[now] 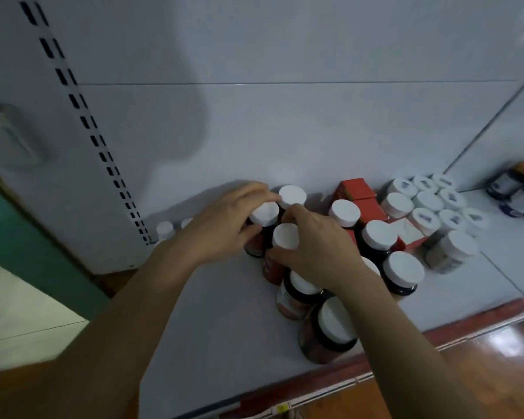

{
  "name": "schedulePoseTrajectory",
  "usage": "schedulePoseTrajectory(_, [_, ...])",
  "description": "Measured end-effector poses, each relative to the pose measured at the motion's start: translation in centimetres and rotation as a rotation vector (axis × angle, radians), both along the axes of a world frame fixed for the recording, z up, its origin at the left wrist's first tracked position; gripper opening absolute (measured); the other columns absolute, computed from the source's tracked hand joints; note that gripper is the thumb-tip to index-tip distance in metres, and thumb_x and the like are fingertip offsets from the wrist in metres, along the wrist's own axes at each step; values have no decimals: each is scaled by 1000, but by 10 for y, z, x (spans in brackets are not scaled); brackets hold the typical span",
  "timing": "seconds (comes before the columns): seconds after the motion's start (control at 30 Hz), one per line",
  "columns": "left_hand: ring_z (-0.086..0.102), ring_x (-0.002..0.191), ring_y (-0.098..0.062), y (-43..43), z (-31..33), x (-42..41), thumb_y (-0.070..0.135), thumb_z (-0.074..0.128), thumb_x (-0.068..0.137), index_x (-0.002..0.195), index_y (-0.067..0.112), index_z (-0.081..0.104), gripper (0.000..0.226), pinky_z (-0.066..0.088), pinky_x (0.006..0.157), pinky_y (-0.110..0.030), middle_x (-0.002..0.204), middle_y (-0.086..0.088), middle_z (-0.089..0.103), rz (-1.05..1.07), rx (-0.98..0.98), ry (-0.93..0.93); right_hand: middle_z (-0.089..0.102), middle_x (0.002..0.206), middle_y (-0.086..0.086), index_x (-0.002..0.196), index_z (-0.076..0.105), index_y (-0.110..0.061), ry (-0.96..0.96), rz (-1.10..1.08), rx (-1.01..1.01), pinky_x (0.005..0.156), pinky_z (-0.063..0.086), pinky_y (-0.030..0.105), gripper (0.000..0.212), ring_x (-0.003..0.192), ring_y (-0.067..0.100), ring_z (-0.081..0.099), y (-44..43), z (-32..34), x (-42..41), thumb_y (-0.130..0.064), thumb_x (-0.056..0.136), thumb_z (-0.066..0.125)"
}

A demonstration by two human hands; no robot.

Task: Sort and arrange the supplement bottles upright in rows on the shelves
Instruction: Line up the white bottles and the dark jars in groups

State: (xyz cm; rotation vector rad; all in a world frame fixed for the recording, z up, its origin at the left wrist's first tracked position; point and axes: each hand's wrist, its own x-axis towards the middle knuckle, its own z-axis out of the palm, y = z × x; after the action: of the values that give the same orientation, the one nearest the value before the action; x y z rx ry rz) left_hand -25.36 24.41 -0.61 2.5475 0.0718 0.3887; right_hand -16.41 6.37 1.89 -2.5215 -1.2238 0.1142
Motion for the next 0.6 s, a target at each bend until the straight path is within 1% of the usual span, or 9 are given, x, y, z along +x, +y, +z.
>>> schedulePoseTrajectory(0.03, [46,134,-12,0,-3,6,9,68,92,139,30,53,53,41,109,-32,146,7,48,-43,-12,29,68,103,-1,115,55,-22,-13,8,25,74,52,40,44,93,24,65,-1,1,-1,-42,81,73])
schedulePoseTrajectory(0.1, [52,122,-9,2,-11,9,6,70,88,132,28,56,51,45,102,-35,134,9,54,-53,-16,3,68,104,-1,119,54,-22,6,-5,123,74,53,40,43,93,22,64,-8,6,-1,-36,83,73])
schedulePoseTrajectory(0.2, [52,109,-9,0,-12,1,5,74,85,123,23,58,45,50,91,-41,121,6,54,105,-54,-122,65,108,-4,126,51,-23,108,-88,402,77,52,34,46,95,16,61,-27,19,2,-35,87,72])
schedulePoseTrajectory(0.27, [51,109,-9,-10,-1,-9,5,72,87,124,20,58,43,53,88,-39,122,6,51,279,-111,-262,63,105,-9,127,50,-25,138,-141,574,76,51,28,45,94,10,60,-43,27,8,-36,89,71])
schedulePoseTrajectory(0.37, [52,111,-12,-37,28,-22,13,69,93,128,27,54,41,52,83,-24,127,3,49,475,-247,-459,60,101,-14,129,47,-27,184,-211,785,73,50,20,42,91,0,60,-74,35,28,-33,93,68])
schedulePoseTrajectory(0.43, [55,111,-15,-62,46,-24,14,69,94,125,34,51,41,53,80,-21,130,-2,52,502,-268,-545,59,99,-14,128,47,-22,209,-259,960,68,49,16,35,85,-4,61,-99,38,43,-28,97,64])
schedulePoseTrajectory(0.5, [58,111,-13,-94,60,-19,16,70,92,124,32,50,41,54,80,-16,132,-2,54,490,-350,-600,56,101,-12,126,47,-15,273,-332,1169,67,50,16,29,83,-7,61,-128,38,62,-22,101,60])
schedulePoseTrajectory(0.53, [60,113,-13,-111,64,-13,19,70,90,124,30,51,40,55,81,-18,132,0,55,486,-398,-625,55,104,-10,126,47,-15,337,-377,1261,69,52,17,29,84,-7,62,-144,37,74,-22,101,60])
schedulePoseTrajectory(0.6, [63,118,-20,-151,69,4,27,68,88,123,32,53,38,60,80,-29,129,10,58,492,-478,-661,57,112,-3,125,52,-22,526,-474,1376,77,57,24,36,90,-2,67,-181,35,102,-31,95,69])
